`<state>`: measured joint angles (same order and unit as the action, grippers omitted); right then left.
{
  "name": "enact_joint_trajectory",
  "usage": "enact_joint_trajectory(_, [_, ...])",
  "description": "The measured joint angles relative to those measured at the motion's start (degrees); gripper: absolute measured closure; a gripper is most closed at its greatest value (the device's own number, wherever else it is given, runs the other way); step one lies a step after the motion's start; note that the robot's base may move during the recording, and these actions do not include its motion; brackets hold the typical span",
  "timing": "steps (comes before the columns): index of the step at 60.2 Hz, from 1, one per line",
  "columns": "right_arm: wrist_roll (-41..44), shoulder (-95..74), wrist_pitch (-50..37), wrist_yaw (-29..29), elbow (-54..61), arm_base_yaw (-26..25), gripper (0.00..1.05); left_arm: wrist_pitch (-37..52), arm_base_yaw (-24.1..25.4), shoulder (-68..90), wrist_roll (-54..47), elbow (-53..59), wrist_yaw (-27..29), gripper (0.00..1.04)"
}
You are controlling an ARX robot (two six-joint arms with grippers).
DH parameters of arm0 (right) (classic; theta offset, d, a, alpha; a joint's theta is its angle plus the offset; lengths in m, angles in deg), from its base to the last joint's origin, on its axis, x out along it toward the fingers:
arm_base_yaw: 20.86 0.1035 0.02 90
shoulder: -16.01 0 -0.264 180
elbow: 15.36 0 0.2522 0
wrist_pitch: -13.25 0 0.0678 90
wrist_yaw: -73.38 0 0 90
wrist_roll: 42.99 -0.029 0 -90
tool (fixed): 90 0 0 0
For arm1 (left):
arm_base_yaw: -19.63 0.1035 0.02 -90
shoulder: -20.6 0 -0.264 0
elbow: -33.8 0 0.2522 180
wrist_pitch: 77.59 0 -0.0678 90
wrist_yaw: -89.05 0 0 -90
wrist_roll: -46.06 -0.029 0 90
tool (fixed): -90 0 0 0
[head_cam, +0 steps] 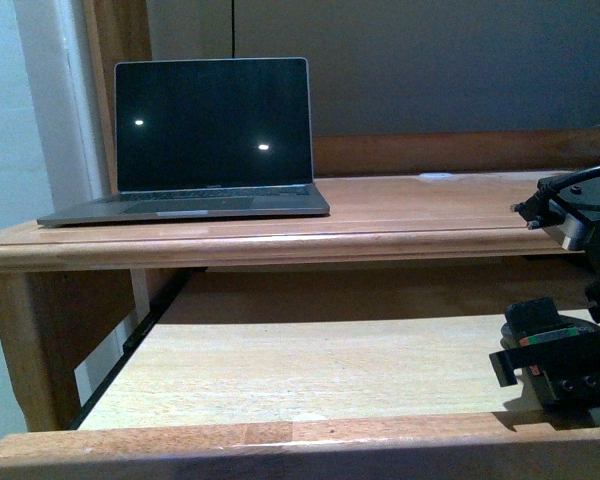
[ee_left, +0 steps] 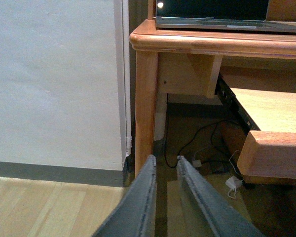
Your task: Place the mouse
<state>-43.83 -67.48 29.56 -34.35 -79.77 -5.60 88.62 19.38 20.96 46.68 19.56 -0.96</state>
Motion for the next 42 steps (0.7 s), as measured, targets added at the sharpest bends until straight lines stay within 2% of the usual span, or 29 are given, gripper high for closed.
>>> enact_joint_trajectory(13, [-0.3, 1.4, 0.9, 1.7, 0.0, -1.0, 0.49, 0.0, 0.0, 0.0, 0.0, 0.0, 0.0, 0.52])
enact_joint_trajectory(19, [-0.5, 5.2, 2.6, 4.0, 0.0, -1.6, 0.49, 0.0, 0.0, 0.0, 0.0, 0.0, 0.0, 0.33])
enact_joint_trajectory(25, [-1.4, 9.2, 4.8, 5.6, -1.0, -1.7, 0.49, 0.0, 0.0, 0.0, 0.0, 0.0, 0.0, 0.19])
enact_joint_trajectory(29, [-3.0, 10.7, 7.2, 6.4, -4.8, -1.2, 0.49, 0.0, 0.0, 0.0, -0.1, 0.0, 0.0, 0.06])
enact_joint_trajectory(42, [-6.0, 3.9, 8.5, 0.9, -18.7, 4.1, 0.49, 0.0, 0.0, 0.0, -0.1, 0.0, 0.0, 0.08])
